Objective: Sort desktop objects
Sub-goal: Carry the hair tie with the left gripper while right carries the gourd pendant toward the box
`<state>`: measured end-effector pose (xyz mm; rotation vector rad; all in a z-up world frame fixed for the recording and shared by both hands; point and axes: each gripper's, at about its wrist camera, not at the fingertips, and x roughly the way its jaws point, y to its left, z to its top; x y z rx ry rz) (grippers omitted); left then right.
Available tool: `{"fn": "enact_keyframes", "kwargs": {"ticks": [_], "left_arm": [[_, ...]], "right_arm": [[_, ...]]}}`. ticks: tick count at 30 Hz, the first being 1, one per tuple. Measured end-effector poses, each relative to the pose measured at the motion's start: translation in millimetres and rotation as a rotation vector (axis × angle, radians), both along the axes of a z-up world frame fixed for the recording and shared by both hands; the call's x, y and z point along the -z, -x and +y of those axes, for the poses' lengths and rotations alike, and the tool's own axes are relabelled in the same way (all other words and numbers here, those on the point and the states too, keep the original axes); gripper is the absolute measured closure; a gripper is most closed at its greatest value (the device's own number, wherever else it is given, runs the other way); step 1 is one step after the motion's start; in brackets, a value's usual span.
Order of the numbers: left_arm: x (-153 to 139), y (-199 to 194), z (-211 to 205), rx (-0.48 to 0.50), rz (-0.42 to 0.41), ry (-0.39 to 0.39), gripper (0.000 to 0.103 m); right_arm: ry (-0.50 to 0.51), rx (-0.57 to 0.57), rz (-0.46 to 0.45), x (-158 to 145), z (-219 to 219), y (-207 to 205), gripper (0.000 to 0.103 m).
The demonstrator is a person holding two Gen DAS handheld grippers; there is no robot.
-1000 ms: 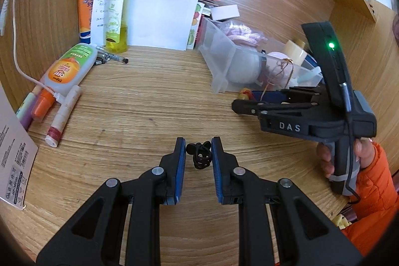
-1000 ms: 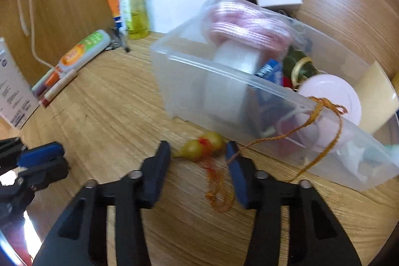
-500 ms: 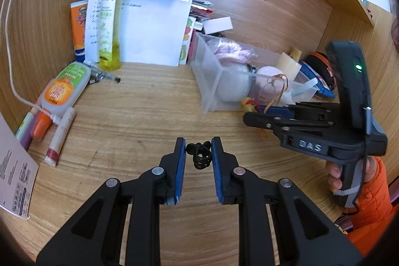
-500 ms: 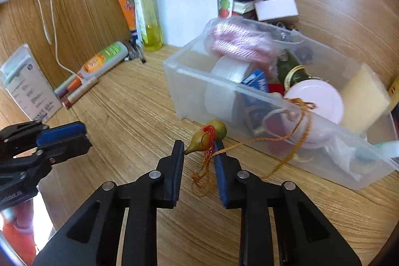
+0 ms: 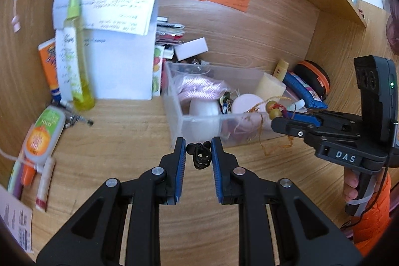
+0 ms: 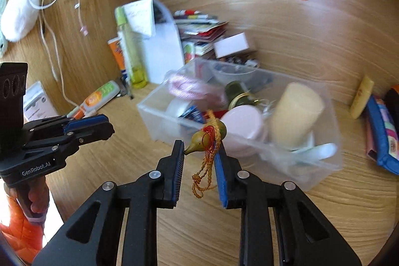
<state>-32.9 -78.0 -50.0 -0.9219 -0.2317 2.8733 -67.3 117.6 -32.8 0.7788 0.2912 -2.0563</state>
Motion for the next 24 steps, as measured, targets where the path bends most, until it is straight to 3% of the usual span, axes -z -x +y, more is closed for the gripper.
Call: {"fn": "enact_keyframes", "kwargs": {"ticks": [11, 24], "left_arm": [[-12, 34, 4, 0.019, 0.023, 0.024, 0.083], [-4, 76, 3, 0.032, -0.004, 0.048, 0.083]], "right_arm": [[0.001, 0.05, 0.03, -8, 8, 27, 0.082], [-0.033, 0.032, 0.042, -5, -23, 53, 0.081]]}}
